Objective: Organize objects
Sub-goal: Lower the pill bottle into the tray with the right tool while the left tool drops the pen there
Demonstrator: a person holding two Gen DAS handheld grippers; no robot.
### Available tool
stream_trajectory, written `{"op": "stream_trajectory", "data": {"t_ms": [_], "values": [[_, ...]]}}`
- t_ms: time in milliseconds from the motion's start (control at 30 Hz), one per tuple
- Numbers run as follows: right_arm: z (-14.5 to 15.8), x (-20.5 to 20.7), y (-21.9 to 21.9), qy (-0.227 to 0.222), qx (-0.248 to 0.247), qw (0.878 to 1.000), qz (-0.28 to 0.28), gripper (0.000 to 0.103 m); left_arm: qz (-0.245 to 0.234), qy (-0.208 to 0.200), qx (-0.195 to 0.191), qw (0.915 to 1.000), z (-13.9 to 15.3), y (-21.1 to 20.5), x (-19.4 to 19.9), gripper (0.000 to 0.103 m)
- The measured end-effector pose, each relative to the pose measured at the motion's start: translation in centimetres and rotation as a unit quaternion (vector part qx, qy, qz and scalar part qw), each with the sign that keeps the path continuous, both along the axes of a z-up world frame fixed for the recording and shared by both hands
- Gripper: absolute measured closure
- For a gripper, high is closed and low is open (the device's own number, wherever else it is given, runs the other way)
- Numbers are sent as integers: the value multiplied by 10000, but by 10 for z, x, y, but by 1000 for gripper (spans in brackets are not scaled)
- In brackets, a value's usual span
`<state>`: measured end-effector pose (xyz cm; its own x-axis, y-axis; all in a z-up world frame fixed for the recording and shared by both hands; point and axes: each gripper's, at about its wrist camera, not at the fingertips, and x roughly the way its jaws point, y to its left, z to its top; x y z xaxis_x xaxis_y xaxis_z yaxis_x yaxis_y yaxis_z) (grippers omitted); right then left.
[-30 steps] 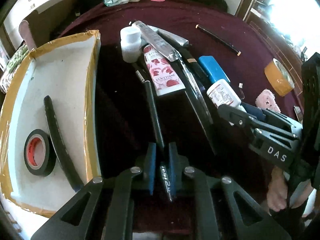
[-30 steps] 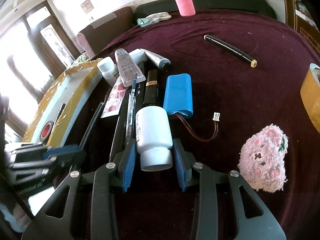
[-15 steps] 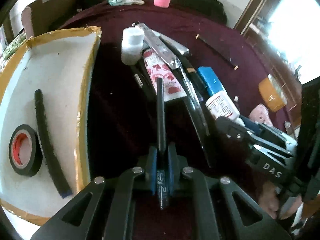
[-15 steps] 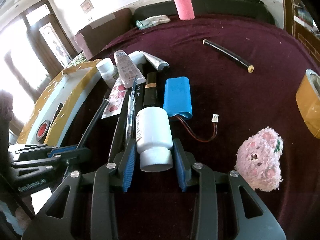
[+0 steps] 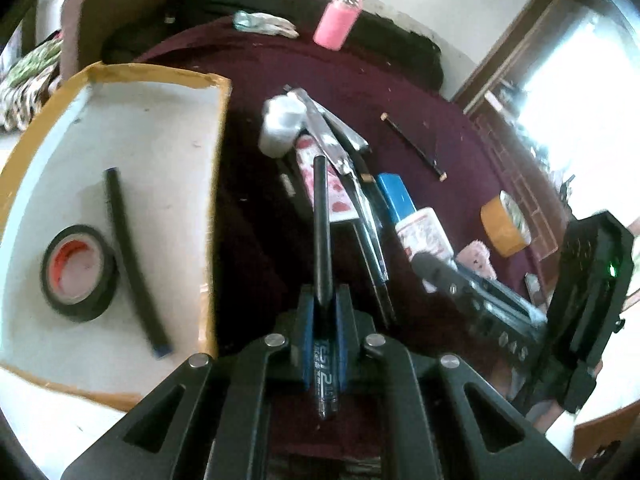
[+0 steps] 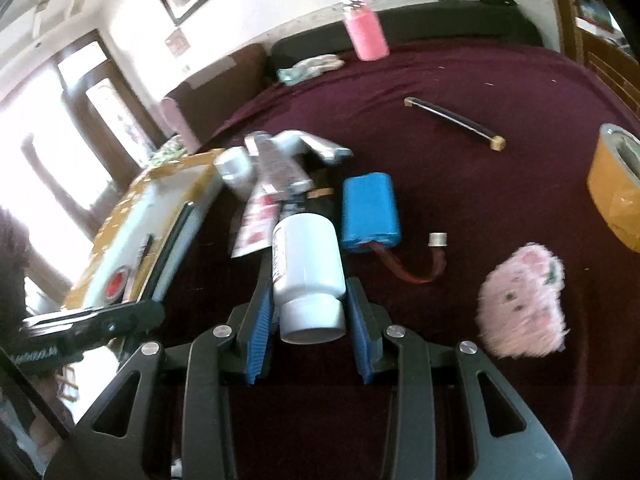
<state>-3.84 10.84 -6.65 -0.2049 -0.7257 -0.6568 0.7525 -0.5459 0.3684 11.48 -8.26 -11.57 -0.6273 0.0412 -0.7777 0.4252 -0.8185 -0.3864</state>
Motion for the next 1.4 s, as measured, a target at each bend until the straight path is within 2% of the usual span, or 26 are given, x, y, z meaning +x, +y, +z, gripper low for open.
{"op": "stream_trajectory", "data": {"t_ms": [67, 200, 367, 500, 733, 867, 967, 1100, 1400], "values": [[8, 13, -6, 54, -91, 9999, 129, 70, 90, 89, 62, 9999, 4, -7, 9, 96], [20, 35, -25, -157, -311, 9979, 551, 70, 339, 256, 60, 9991, 17, -22, 28, 96], [21, 51, -59, -278, -238, 9947, 964, 70, 773, 315, 7, 9965, 25, -54, 48, 96], [17, 59, -84, -395, -137, 9919, 1202, 70, 1089, 252, 19, 9937, 20, -80, 59, 96], [14, 74, -128, -297, 101, 9887, 1465, 69, 1447, 75, 35, 9894, 5, -122, 66, 96], [10, 76, -152, -228, 328, 9878, 1505, 69, 1496, -89, 49, 9887, -5, -141, 63, 96], [13, 78, -165, 5, 419, 9885, 1450, 69, 1483, -211, 54, 9887, -10, -152, 60, 96], [13, 77, -180, 0, 513, 9880, 1455, 69, 1377, -408, -125, 9896, -12, -162, 55, 96], [1, 89, -220, 470, 1283, 9812, 1362, 69, 1145, -943, -175, 9888, -31, -173, 45, 96]]}}
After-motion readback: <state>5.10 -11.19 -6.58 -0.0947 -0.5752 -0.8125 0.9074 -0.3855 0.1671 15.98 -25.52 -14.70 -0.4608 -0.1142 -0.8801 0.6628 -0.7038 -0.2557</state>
